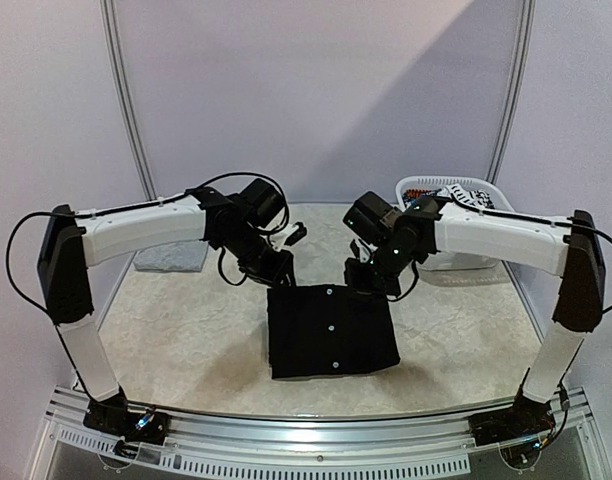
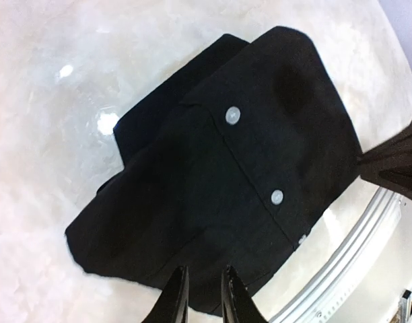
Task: Fold and stack the mixed laundry pile
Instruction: Smooth out the square-folded shirt at the center of the board.
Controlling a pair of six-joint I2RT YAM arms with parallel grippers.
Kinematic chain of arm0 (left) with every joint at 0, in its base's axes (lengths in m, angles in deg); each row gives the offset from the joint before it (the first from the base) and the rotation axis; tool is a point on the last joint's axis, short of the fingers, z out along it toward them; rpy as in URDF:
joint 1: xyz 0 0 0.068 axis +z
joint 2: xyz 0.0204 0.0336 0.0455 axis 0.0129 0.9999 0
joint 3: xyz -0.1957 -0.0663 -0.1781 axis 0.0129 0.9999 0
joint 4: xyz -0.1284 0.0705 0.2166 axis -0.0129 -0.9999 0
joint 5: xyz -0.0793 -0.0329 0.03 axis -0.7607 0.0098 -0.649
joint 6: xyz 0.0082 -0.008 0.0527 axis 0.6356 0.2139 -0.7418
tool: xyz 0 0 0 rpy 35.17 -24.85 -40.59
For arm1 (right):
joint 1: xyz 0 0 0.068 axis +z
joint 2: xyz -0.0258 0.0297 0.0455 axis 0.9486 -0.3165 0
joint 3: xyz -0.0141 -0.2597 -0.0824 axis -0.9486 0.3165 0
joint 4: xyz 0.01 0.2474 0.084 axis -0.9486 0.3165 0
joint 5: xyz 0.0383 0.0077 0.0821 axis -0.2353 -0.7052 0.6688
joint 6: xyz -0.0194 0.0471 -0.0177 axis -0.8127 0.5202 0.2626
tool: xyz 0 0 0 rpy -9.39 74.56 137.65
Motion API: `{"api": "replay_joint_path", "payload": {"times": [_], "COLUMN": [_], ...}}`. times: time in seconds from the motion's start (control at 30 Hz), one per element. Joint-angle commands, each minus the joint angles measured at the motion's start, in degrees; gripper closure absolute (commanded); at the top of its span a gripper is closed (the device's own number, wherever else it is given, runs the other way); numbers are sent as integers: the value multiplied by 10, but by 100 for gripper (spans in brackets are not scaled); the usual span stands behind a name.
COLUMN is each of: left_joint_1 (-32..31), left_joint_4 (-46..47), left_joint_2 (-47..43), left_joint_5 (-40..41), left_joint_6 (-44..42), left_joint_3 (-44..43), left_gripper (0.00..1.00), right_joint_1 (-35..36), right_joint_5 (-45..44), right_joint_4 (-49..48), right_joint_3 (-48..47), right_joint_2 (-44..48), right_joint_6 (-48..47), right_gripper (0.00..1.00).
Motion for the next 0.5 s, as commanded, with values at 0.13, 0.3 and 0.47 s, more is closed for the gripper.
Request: {"api": "replay_joint_path", "payload": {"times": [0.13,0.3,0.47], "left_joint_1": [10,18,33], "left_joint_4": [-13,-8,-9], "left_joint_2": [119,156,185], "left_joint_5": [-40,-40,-41], "left_joint_6": [9,14,13], "left_joint_3": [-81,-100,-120], "left_gripper": [81,81,81], "right_joint_1": [-52,-75,-96], "right_joint_5": [50,76,85], "right_joint_4": [-28,-62,-71], "right_joint_3": [-75,-78,-77], "right_joint_2": [-116,-154,-182], "right_joint_6": [-39,-46,-60], "right_gripper": [100,100,100]}}
